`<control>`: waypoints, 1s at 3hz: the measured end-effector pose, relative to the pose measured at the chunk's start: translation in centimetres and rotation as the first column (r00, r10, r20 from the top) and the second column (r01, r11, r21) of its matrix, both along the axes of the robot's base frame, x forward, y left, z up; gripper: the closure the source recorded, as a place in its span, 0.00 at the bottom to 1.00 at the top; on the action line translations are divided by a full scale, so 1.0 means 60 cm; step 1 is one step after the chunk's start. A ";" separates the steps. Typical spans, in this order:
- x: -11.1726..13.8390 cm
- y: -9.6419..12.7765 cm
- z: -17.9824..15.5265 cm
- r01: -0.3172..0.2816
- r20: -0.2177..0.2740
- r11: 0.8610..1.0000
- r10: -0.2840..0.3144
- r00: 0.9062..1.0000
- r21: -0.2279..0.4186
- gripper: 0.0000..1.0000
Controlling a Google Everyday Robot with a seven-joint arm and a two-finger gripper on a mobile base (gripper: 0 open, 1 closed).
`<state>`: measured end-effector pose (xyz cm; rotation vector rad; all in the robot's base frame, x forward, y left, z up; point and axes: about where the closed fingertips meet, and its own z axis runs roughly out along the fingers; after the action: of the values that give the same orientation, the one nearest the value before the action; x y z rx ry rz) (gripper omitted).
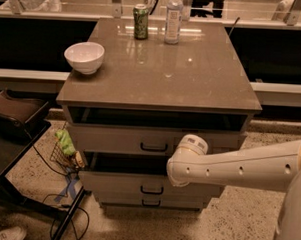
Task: Open middle drawer
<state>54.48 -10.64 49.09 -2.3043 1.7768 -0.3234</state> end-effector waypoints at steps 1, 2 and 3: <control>-0.002 -0.008 0.017 0.032 0.043 0.999 -0.031 0.999 -0.005 1.00; -0.003 -0.024 0.017 0.109 0.082 0.994 -0.111 0.990 0.025 1.00; -0.004 -0.039 0.004 0.230 0.078 0.972 -0.234 0.969 0.058 0.98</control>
Offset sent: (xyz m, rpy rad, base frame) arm -0.0017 -0.0266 0.0105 0.0603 -0.1404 -0.2238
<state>54.25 -12.95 49.33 -2.0208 1.9907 -0.4043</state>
